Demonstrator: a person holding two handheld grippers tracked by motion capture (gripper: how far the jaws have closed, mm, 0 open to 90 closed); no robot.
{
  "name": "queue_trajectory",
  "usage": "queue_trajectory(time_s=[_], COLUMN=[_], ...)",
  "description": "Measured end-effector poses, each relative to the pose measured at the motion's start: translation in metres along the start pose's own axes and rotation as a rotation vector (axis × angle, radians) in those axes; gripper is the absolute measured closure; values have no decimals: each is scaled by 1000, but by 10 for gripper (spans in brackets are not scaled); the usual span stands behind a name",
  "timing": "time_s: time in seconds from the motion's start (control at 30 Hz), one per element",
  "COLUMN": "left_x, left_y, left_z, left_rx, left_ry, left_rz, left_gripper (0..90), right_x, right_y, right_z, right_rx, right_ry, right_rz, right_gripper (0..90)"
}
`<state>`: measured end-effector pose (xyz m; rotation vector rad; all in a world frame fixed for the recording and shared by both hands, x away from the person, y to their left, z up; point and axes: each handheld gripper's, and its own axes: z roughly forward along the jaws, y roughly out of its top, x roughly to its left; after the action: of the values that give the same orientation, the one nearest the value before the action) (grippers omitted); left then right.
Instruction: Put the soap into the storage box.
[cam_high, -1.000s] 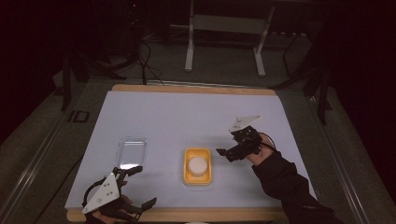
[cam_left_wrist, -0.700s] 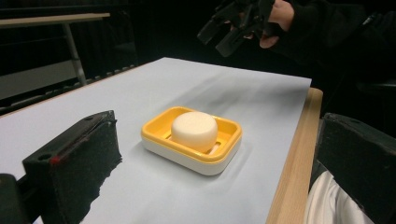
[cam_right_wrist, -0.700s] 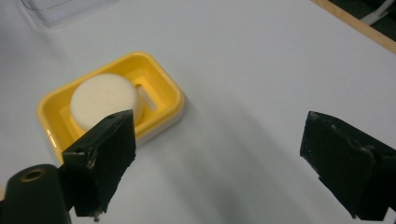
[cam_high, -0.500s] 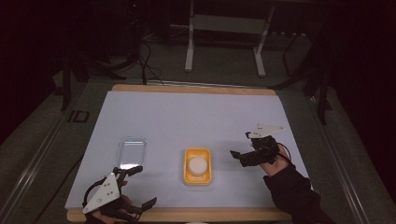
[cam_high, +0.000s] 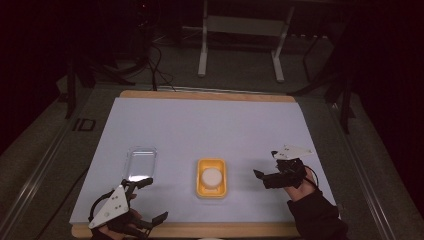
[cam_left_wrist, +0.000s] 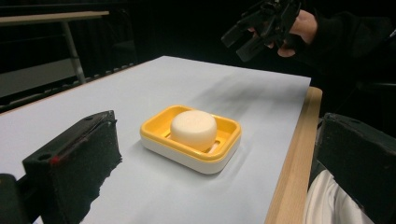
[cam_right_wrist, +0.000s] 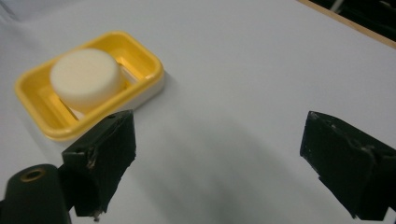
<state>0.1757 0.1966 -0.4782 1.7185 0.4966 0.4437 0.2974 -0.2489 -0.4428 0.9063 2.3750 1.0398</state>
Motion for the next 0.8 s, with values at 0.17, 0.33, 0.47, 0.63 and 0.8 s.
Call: queue_trajectory(time_s=[0.17, 0.33, 0.47, 0.63, 0.8], left_x=[0, 0, 0, -1, -3], left_y=[0, 0, 0, 0, 1], left_z=[0, 0, 0, 0, -1], left_rx=[2, 3, 4, 0, 6], left_ry=[0, -1, -2, -4, -12], left_rz=[-1, -1, 1, -1, 5], left_gripper=[1, 0, 0, 0, 1], right_x=[2, 2, 3, 6, 8], right_y=[-13, -24, -29, -34, -39], right_z=[-1, -4, -8, -12, -14], right_rx=[6, -11, -25, -42, -43], right_ry=[-1, 26, 38, 44, 24], right_rz=[14, 57, 59, 62, 49], right_gripper=[126, 128, 128, 127, 127])
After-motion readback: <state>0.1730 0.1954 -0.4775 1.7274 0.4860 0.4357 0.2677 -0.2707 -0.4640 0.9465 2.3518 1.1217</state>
